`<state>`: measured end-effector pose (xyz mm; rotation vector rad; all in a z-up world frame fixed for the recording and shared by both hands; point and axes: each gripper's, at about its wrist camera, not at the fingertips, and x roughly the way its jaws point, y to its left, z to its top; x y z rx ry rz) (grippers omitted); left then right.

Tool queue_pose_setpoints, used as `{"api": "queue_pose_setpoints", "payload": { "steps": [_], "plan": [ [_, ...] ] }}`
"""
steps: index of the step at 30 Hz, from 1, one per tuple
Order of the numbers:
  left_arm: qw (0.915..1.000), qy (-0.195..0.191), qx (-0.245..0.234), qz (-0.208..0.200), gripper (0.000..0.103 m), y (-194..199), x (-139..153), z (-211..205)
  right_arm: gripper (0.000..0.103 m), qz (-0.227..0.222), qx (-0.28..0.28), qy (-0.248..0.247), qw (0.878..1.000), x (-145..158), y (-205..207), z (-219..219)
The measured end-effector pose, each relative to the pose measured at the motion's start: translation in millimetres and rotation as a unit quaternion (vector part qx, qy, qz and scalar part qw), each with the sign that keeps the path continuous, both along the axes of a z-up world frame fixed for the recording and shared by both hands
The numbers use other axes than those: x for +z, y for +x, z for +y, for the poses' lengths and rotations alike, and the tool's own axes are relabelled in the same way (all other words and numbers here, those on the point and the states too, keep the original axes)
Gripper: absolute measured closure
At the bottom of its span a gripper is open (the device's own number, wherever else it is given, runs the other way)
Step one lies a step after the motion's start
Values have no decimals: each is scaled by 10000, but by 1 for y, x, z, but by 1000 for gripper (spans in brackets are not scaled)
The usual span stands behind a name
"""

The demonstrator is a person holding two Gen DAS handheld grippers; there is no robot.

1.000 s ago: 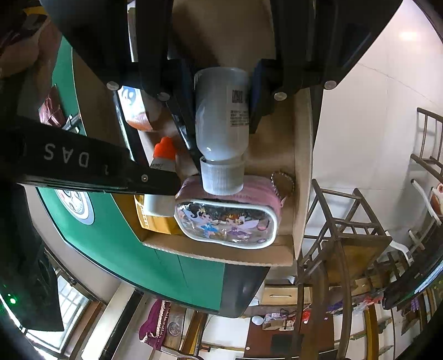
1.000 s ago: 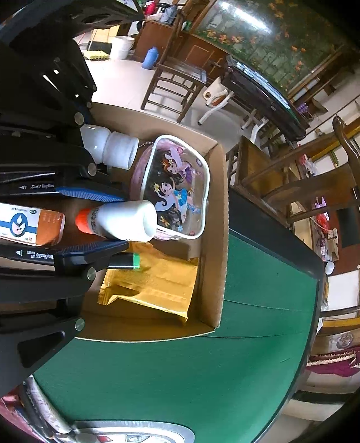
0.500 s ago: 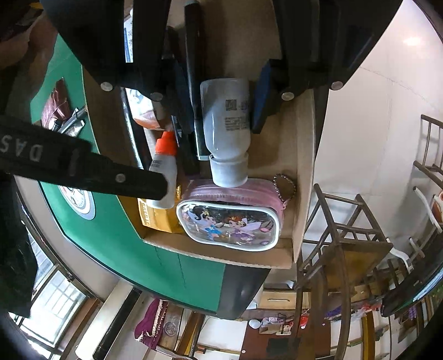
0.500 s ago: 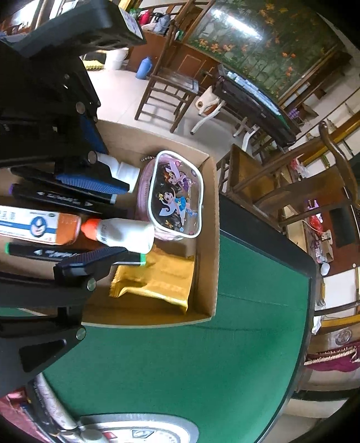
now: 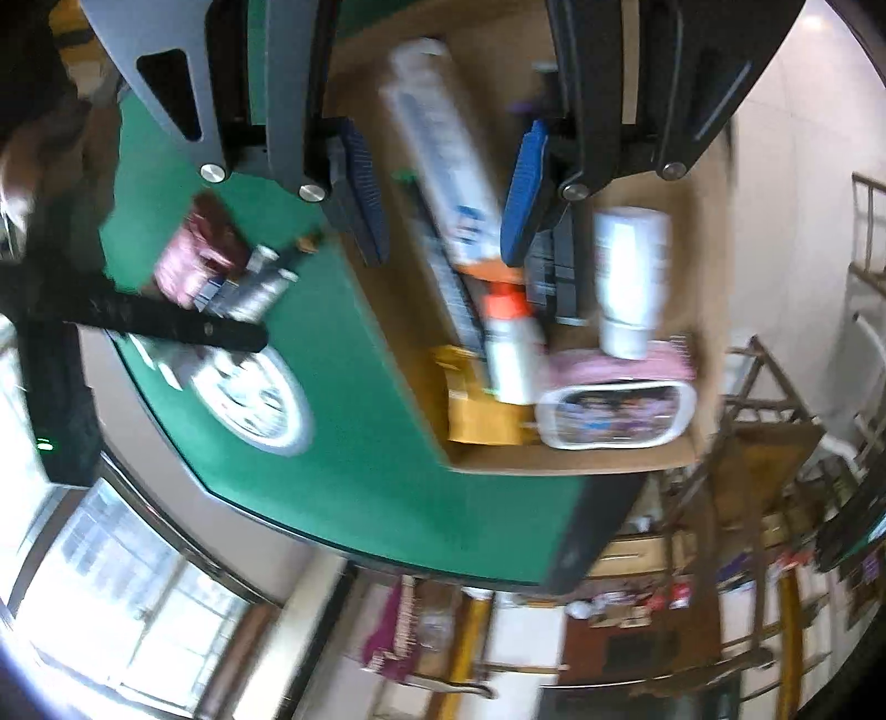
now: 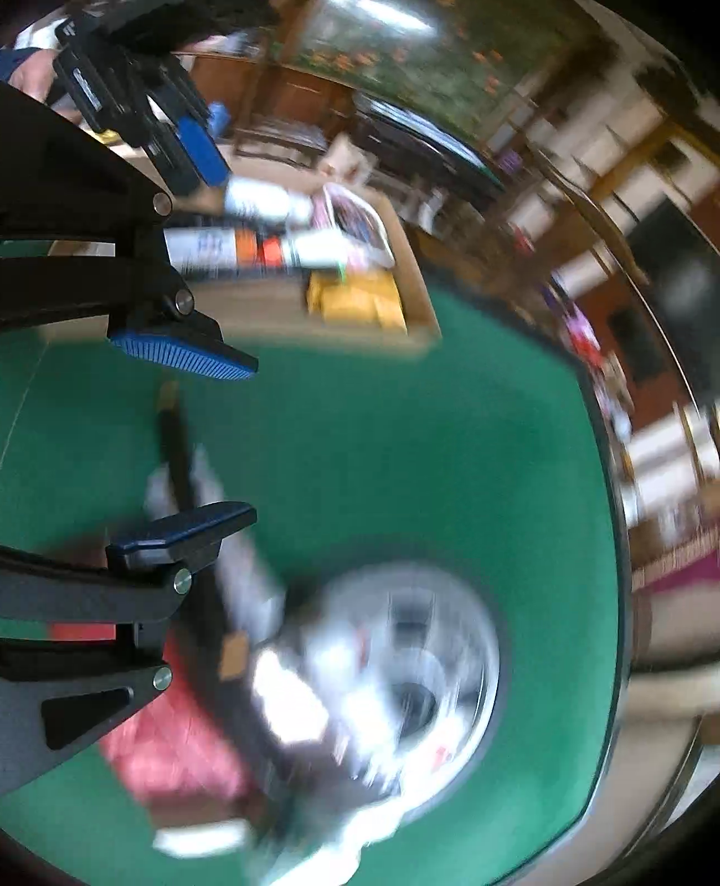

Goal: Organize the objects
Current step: 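Grasp the white square charger with the right tool while the left tool grasps a yellow-capped black marker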

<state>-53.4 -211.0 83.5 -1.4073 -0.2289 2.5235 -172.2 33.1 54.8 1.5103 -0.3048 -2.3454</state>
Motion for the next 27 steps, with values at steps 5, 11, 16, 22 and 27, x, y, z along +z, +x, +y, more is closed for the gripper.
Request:
{"api": "queue_pose_setpoints", "payload": {
  "steps": [5, 11, 16, 22, 27],
  "plan": [
    [9978, -35, -664, -10, 62, 12, 1, 57, 48, 50, -636, 242, 9977, 5, 16, 94],
    [9889, -170, -1478, -59, 62, 26, -7, 122, 37, -92, -792, 517, 9955, -9, 23, 153],
    [9836, -299, -1774, -83, 62, 32, -10, 166, 37, -214, -866, 486, 9948, -24, 21, 184],
    [9832, -338, -1787, -141, 61, 35, -14, 190, 37, -269, -654, 420, 9966, -33, 11, 193],
    [9860, -365, -1617, -197, 61, 32, -16, 194, 37, -379, -329, 352, 9981, -45, -3, 181]
  ]
}}
